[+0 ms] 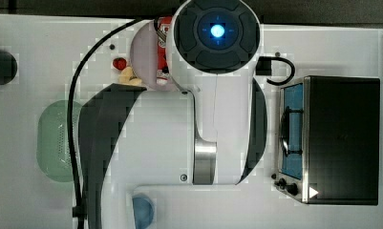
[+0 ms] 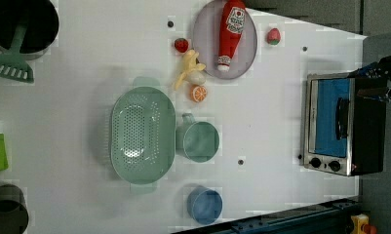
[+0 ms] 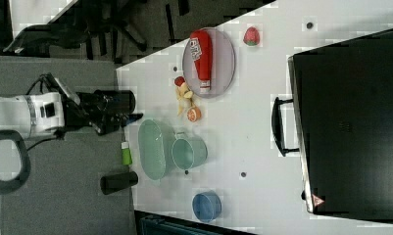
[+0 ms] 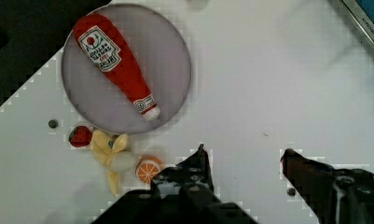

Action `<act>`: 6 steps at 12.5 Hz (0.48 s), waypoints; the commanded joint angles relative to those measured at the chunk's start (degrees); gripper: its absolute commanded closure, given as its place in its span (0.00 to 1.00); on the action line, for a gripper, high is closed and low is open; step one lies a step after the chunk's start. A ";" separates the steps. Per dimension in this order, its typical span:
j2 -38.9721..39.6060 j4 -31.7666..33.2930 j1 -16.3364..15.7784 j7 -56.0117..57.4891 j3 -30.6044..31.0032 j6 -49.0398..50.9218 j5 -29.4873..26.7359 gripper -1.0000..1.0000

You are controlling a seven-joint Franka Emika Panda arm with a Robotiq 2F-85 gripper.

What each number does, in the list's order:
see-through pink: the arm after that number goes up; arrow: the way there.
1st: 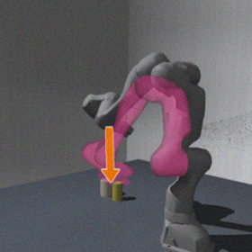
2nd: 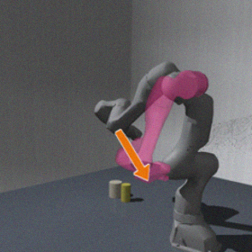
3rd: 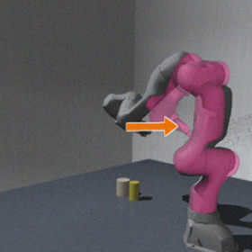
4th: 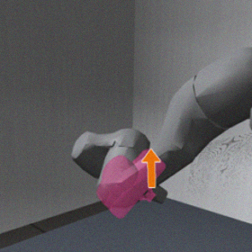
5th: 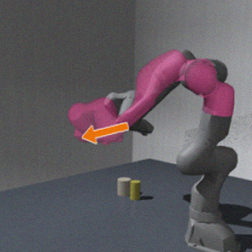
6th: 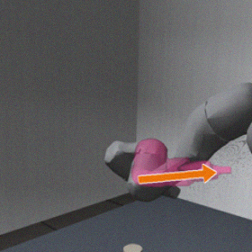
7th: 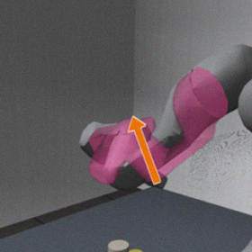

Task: Flap open oven.

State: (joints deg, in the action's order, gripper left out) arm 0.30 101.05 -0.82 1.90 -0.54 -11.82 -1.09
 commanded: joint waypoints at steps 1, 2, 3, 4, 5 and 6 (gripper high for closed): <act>-19.94 13.59 2.27 -6.95 -1.57 5.97 1.44 0.21; -19.94 13.59 2.27 -6.95 -1.56 5.96 1.44 0.10; -19.94 13.58 2.27 -6.95 -1.56 5.96 1.44 0.00; -19.94 13.60 2.27 -6.95 -1.56 5.96 1.44 0.00; -19.94 13.59 2.27 -6.95 -1.56 5.96 1.44 0.00; -19.94 13.59 2.27 -6.95 -1.57 5.97 1.44 0.00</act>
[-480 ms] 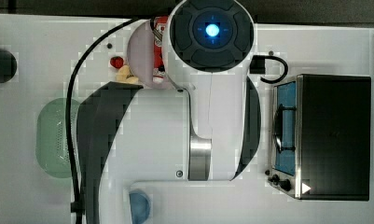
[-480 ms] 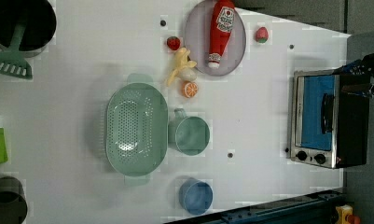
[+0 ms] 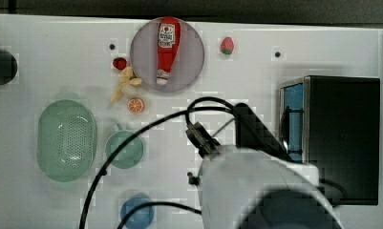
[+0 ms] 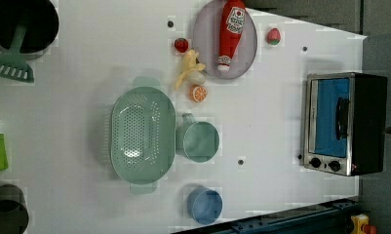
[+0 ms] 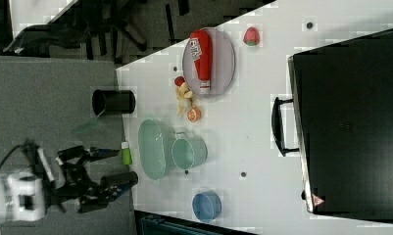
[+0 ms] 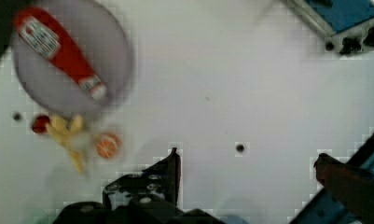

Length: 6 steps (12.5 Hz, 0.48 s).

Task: Flap open oven.

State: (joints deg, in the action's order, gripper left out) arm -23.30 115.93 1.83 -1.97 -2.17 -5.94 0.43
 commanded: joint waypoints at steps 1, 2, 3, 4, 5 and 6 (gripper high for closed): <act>3.67 -1.29 -0.38 -3.08 0.06 0.09 -0.08 0.05; 3.67 -1.29 -0.38 -3.08 0.07 0.10 -0.08 0.18; 3.68 -1.27 -0.38 -3.08 0.07 0.10 -0.08 0.30; 3.68 -1.16 -0.38 -3.07 0.05 0.11 -0.07 0.42; 3.68 -0.88 -0.37 -3.00 -0.04 0.11 -0.05 0.54; 3.69 -0.50 -0.35 -2.72 -0.22 0.11 0.02 0.66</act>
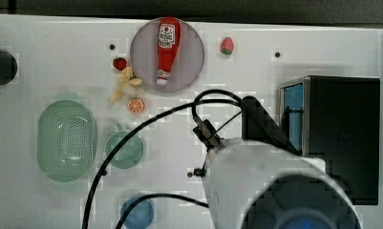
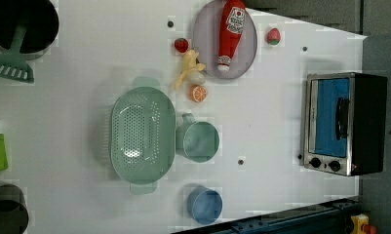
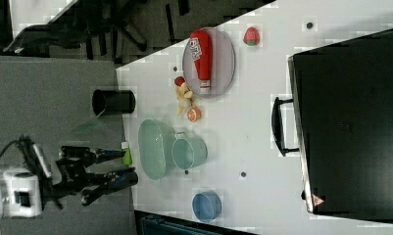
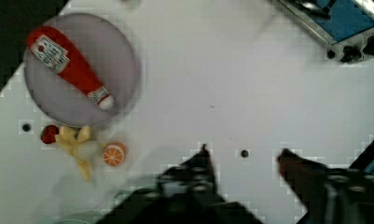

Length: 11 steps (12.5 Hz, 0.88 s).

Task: Flap open oven.

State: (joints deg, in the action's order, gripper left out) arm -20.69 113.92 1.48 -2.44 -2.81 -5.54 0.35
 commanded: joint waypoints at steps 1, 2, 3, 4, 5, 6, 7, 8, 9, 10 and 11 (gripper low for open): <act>1.08 1.86 -0.01 -1.74 0.14 -0.35 0.11 0.78; 1.10 2.15 0.01 -0.19 -0.26 -0.48 0.15 0.82; 1.14 2.26 0.02 3.09 -0.91 -0.96 0.20 0.83; 1.22 2.40 0.03 8.34 -1.76 -1.73 0.26 0.83; 1.34 2.66 0.05 15.15 -2.83 -2.85 0.32 0.83; 1.57 2.94 0.10 21.87 -4.01 -4.02 0.37 0.83; 2.04 3.13 0.15 28.12 -5.33 -4.96 0.38 0.83; 2.65 3.27 0.21 34.81 -6.68 -5.65 0.46 0.83; 3.44 3.42 0.30 41.68 -8.08 -6.29 0.87 0.83; 4.44 3.49 0.41 47.91 -9.45 -7.37 1.62 0.83; 5.45 3.51 0.53 52.48 -10.78 -8.98 2.41 0.83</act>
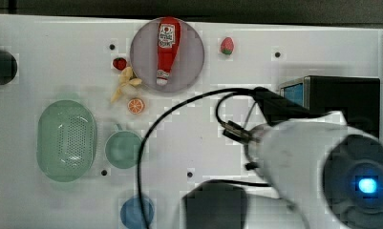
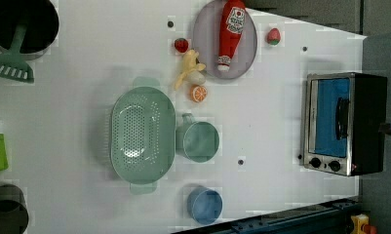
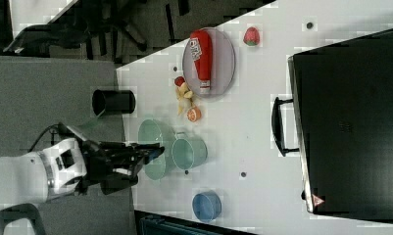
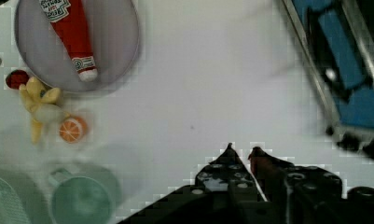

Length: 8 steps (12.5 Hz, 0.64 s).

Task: Flap open oven.

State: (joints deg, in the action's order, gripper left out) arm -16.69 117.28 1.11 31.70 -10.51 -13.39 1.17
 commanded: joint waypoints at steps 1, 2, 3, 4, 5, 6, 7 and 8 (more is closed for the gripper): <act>2.52 0.21 1.10 20.73 -4.36 -2.76 2.37 0.83; 3.66 0.25 1.21 21.29 -5.69 -4.38 3.11 0.83; 4.84 0.31 1.25 21.28 -7.08 -5.71 3.56 0.83; 6.06 0.30 1.26 21.38 -8.37 -6.59 3.79 0.83; 7.25 0.35 1.30 22.08 -9.60 -7.41 4.03 0.83; 8.44 0.48 1.31 23.91 -10.68 -8.33 4.03 0.83; 9.63 0.93 1.32 27.13 -11.69 -9.61 4.03 0.83; 10.86 1.75 1.34 31.39 -12.59 -11.44 4.03 0.83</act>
State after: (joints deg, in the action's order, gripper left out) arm -5.78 118.73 3.15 55.84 -23.08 -24.38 4.91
